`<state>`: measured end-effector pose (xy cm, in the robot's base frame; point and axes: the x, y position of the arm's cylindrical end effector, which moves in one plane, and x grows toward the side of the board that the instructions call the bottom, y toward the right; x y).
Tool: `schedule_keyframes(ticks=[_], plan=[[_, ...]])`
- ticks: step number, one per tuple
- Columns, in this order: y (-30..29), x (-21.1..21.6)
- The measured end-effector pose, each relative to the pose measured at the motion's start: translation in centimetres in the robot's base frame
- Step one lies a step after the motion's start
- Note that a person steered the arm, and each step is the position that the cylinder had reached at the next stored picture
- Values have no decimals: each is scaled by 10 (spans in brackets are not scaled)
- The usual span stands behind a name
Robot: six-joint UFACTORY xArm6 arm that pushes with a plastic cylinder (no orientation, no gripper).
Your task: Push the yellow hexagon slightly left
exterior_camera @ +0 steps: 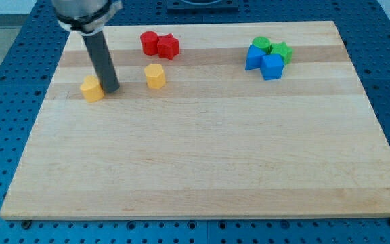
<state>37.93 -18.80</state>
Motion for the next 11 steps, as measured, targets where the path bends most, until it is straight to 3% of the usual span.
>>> schedule_keyframes(ticks=[1, 2, 6, 7, 8, 9, 11], plan=[[-12, 0], [-13, -34], [79, -79], [120, -75], [130, -41], [109, -23], [62, -57]])
